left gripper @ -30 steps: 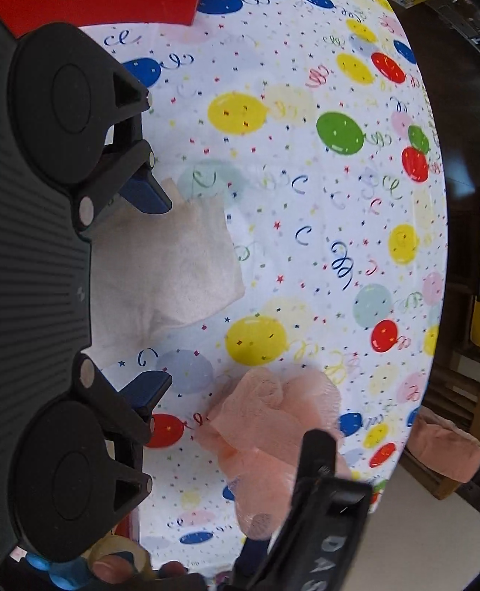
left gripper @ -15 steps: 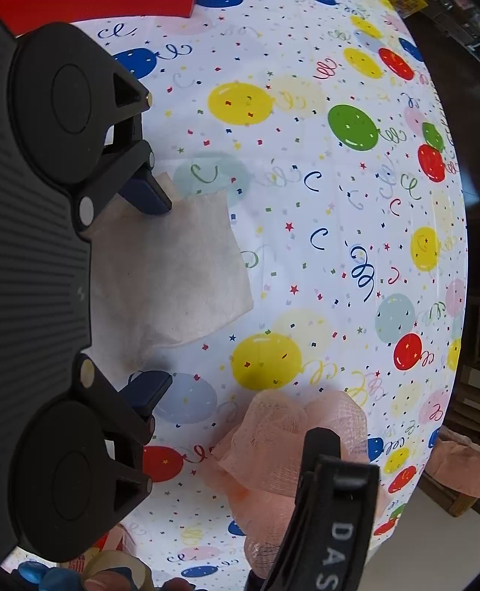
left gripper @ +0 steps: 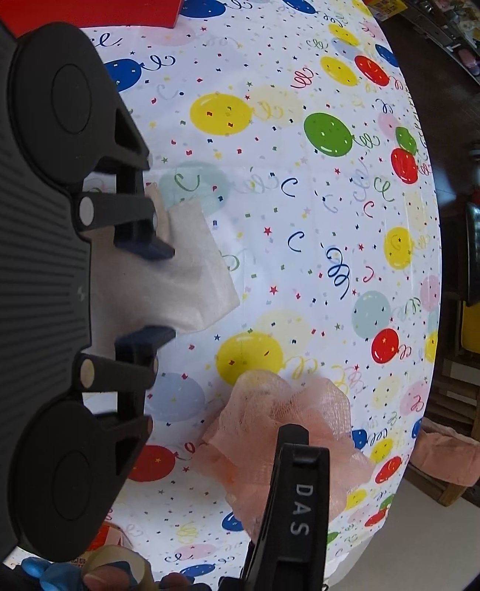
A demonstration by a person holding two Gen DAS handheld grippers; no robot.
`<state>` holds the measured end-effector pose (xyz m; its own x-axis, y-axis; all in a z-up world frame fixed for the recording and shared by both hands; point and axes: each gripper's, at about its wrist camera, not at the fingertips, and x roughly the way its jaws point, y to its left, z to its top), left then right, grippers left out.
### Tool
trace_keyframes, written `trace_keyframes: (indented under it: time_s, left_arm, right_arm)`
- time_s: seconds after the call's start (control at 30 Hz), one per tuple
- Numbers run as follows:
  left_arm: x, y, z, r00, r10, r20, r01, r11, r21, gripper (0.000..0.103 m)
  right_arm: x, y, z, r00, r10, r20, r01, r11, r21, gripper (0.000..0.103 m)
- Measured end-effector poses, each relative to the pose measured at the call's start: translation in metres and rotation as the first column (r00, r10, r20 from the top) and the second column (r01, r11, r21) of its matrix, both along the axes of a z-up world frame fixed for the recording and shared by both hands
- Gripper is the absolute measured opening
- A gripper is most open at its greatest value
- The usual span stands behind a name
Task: Organize soft objects
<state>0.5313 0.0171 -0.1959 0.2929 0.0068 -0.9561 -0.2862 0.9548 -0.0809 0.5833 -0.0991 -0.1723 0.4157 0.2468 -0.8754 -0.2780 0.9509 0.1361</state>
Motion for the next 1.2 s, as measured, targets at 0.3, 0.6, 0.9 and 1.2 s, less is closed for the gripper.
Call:
trace_keyframes:
  time_s: [0.3, 0.6, 0.9, 1.2]
  left_arm:
    - [-0.004, -0.001, 0.003, 0.999, -0.022, 0.037, 0.023, 0.999, -0.039, 0.013]
    - [-0.011, 0.005, 0.029, 0.995, -0.017, 0.094, 0.022, 0.998, -0.056, 0.011]
    - [-0.023, 0.014, 0.062, 0.988, 0.004, 0.155, 0.008, 0.997, -0.075, 0.011]
    - [-0.04, 0.023, 0.104, 0.969, 0.023, 0.248, -0.004, 0.997, -0.078, 0.011]
  right_arm:
    - [-0.008, -0.006, 0.011, 0.999, -0.002, 0.052, 0.001, 1.0, 0.012, 0.027]
    - [-0.022, -0.009, 0.036, 0.994, 0.007, 0.11, -0.013, 0.998, 0.06, 0.012]
    - [-0.039, -0.015, 0.069, 0.986, 0.012, 0.165, -0.028, 0.995, 0.097, 0.01]
    - [-0.063, -0.025, 0.108, 0.975, 0.02, 0.223, -0.052, 0.989, 0.141, 0.01]
